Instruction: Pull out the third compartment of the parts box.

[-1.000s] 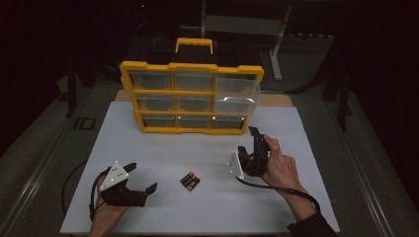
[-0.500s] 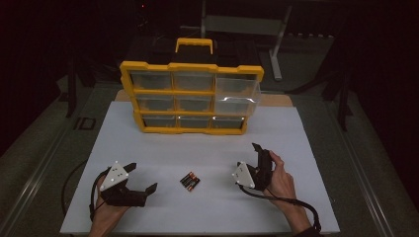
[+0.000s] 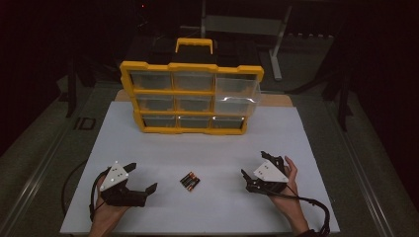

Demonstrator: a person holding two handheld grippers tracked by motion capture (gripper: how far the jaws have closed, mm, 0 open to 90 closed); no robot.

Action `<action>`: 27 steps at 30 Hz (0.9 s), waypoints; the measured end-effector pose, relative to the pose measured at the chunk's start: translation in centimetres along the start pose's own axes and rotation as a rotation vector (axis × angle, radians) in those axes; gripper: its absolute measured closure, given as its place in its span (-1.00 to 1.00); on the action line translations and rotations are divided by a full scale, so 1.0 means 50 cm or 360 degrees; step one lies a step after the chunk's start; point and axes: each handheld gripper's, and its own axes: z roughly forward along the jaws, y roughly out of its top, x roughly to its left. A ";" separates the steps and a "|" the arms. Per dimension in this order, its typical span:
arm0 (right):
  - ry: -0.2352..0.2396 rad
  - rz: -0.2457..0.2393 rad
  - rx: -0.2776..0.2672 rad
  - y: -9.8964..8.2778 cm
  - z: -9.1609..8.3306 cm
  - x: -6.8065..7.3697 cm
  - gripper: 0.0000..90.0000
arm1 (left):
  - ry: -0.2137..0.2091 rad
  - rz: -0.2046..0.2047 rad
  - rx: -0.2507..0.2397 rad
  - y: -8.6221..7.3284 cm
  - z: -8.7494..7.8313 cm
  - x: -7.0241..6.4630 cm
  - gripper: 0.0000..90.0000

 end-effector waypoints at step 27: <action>0.0205 0.0566 -0.0294 -0.050 -0.056 -0.057 -0.70 | -0.0062 -0.0047 0.0044 0.010 -0.006 0.025 -0.99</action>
